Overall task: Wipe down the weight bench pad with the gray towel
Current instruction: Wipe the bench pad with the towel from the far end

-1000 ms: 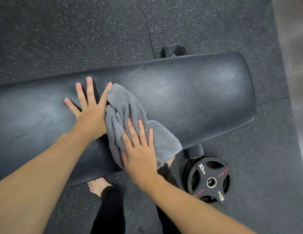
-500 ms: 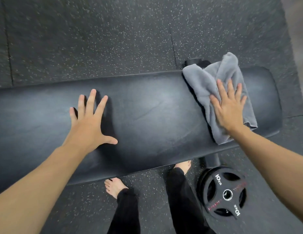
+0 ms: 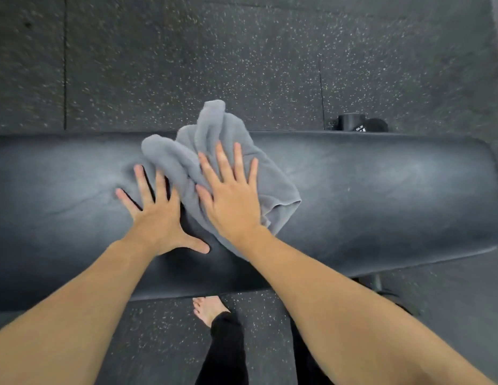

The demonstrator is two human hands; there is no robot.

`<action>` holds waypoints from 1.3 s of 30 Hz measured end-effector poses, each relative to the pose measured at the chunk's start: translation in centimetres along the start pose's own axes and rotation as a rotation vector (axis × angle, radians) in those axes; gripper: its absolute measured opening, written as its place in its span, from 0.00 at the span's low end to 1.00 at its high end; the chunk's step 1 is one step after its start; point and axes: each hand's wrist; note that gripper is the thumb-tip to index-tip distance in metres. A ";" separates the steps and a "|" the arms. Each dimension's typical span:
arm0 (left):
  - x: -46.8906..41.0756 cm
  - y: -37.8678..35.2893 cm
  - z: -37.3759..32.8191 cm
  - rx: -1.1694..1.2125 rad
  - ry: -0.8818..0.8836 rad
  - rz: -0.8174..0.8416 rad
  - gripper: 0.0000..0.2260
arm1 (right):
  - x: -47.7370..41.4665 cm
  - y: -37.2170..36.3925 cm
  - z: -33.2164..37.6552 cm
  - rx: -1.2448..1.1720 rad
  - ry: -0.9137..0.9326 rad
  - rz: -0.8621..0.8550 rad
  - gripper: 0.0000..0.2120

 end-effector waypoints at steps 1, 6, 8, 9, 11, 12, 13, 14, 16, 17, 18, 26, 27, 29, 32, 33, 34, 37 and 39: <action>0.0 -0.1 0.0 0.015 -0.003 0.003 0.74 | -0.3 -0.2 1.8 0.004 0.028 0.011 0.28; 0.3 0.1 0.2 0.072 -0.043 -0.011 0.73 | -0.8 -0.3 0.4 0.071 0.093 -0.007 0.26; 0.2 0.1 0.2 0.055 -0.031 0.002 0.74 | -0.2 0.2 -2.2 0.077 0.055 -0.010 0.26; 0.2 0.1 0.2 0.046 -0.015 0.004 0.75 | 0.2 0.4 -3.7 0.073 0.006 -0.010 0.26; 0.2 0.3 0.0 0.047 -0.003 -0.003 0.76 | 1.5 0.8 -7.4 0.063 -0.115 -0.015 0.27; 0.2 0.3 -0.2 0.047 -0.004 -0.005 0.77 | 2.5 1.1 -9.6 0.064 -0.175 -0.010 0.26; 0.2 0.3 -0.2 0.044 -0.007 -0.008 0.77 | 3.7 1.3 -11.8 0.065 -0.234 0.005 0.26; 0.2 0.2 -0.1 0.041 -0.010 -0.012 0.77 | 5.1 1.5 -14.0 0.064 -0.296 0.024 0.25; 0.1 0.1 -0.1 0.039 -0.014 -0.020 0.77 | 8.0 1.9 -17.2 0.046 -0.437 0.052 0.26; 0.0 0.0 0.0 0.042 -0.014 -0.027 0.77 | 9.3 1.9 -17.9 0.024 -0.515 0.057 0.26; 0.0 -0.1 0.0 0.046 -0.013 -0.037 0.77 | 10.2 1.7 -17.9 -0.004 -0.592 0.054 0.27; 0.0 -0.4 -0.2 0.016 0.007 -0.055 0.77 | 12.1 -0.9 -3.5 -0.040 -0.492 0.047 0.27; 0.0 -0.5 -0.2 0.016 0.005 -0.062 0.76 | 12.1 -1.1 -1.6 -0.023 -0.415 0.059 0.27; 0.0 -0.7 -0.4 0.020 0.003 -0.090 0.74 | 12.2 -1.4 1.1 0.009 -0.248 0.088 0.28; -0.2 -0.9 -0.4 0.008 0.019 -0.113 0.71 | 12.3 -1.5 1.3 0.036 -0.050 0.108 0.28; -0.3 -1.0 -0.4 0.004 0.019 -0.121 0.71 | 12.4 -1.5 0.4 0.043 0.007 0.105 0.28; -0.3 -1.1 -0.4 0.006 0.017 -0.130 0.70 | 12.6 -1.3 -0.7 0.056 0.066 0.102 0.28; -0.3 -1.1 -0.1 0.014 0.007 -0.134 0.72 | 13.4 -1.1 -5.1 0.114 0.153 0.074 0.29; 0.0 -0.9 0.0 0.007 -0.006 -0.109 0.76 | 14.2 -0.9 -7.9 0.128 0.042 0.043 0.29</action>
Point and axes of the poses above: each hand's wrist, its own x-axis away from the middle knuckle, its own y-axis out of the back of the hand, z = x × y, and after that the axes turned 7 degrees about x, right-handed
